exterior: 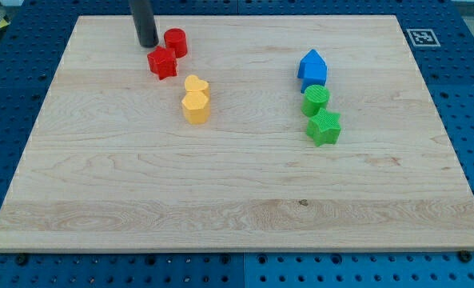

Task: Push the red star to the top of the yellow heart

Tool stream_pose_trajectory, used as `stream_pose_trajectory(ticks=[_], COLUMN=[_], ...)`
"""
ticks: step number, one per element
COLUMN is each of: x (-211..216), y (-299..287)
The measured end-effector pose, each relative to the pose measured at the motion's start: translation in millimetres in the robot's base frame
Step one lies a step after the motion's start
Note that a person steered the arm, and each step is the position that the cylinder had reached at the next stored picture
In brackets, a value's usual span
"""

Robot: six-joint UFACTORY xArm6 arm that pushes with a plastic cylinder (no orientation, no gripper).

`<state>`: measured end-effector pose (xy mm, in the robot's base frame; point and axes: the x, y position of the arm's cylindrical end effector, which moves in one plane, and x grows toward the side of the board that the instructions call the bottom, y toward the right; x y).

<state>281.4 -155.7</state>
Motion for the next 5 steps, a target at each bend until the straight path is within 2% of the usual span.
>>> stream_pose_trajectory(ticks=[2, 5], x=[25.9, 37.1], y=[-11.2, 16.5])
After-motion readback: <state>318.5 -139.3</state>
